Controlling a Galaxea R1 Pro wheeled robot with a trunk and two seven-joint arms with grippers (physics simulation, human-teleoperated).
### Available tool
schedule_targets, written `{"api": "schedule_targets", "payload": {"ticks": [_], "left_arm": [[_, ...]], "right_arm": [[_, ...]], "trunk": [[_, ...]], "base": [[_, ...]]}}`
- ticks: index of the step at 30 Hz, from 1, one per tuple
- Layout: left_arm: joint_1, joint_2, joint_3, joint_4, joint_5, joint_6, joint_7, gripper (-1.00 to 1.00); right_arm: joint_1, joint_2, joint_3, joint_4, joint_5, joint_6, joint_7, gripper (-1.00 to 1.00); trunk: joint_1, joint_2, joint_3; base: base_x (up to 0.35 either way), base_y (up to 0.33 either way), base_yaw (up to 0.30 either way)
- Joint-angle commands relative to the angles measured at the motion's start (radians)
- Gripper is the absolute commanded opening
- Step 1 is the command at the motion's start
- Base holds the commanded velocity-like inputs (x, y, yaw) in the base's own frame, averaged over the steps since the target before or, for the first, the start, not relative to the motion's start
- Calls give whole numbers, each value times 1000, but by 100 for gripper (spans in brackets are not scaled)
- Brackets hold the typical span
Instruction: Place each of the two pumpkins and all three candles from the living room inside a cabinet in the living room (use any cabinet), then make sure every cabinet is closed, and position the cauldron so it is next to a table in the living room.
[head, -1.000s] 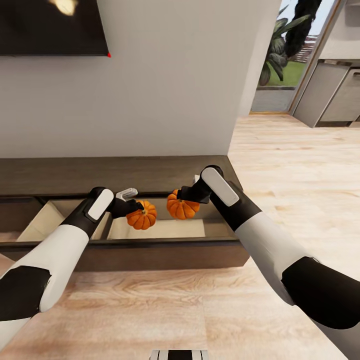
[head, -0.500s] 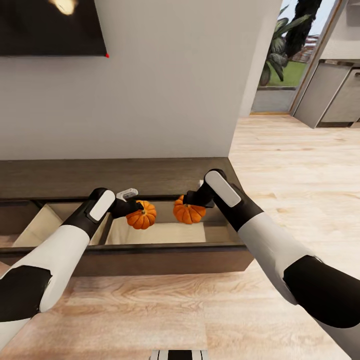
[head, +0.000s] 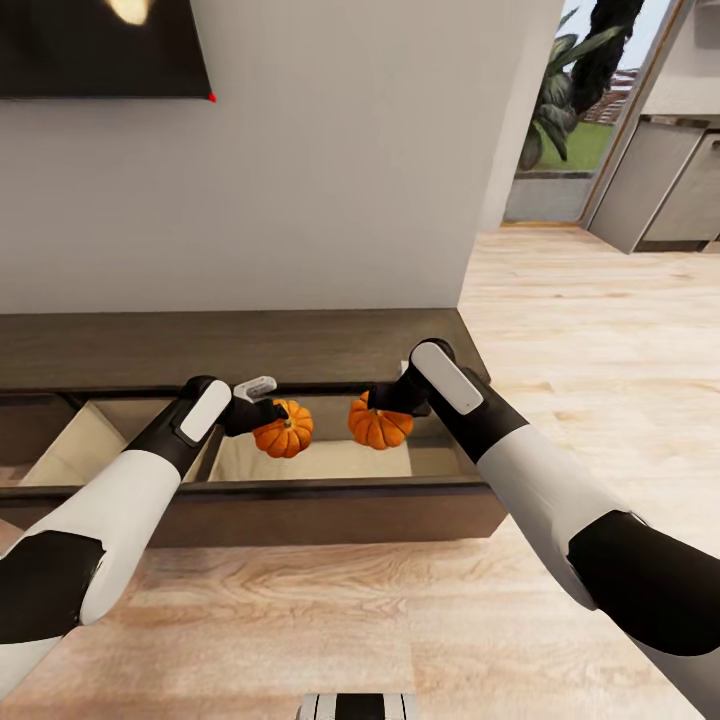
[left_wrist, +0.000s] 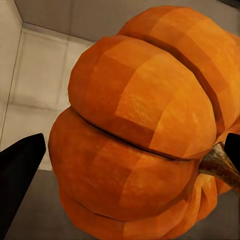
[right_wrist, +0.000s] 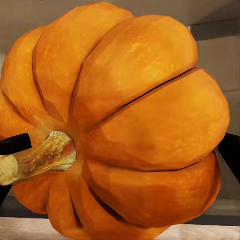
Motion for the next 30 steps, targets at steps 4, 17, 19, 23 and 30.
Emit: {"api": "schedule_targets", "payload": {"ticks": [4, 17, 19, 23, 30], "left_arm": [[-1, -8, -6, -1, 14, -16, 10, -100], [-1, -12, -14, 2, 18, -20, 13, -100], [-1, -12, -14, 8, 17, -20, 13, -100], [-1, -12, -14, 13, 15, -20, 12, -100], [-1, -12, -15, 14, 16, -20, 12, -100]], "right_arm": [[1, 0, 1, 1, -9, 0, -10, -100], [2, 0, 2, 1, -9, 0, -10, -100], [2, 0, 2, 1, -9, 0, -10, -100], [2, 0, 2, 0, -8, 0, -10, -100], [2, 0, 2, -1, -8, -2, -9, -100]], "trunk": [[0, 0, -1], [0, 0, -1], [0, 0, -1], [7, -14, -7], [34, -63, -29]], "base": [[1, 0, 0], [108, 14, 0], [45, 0, 0], [12, 0, 0], [1, 0, 0]]}}
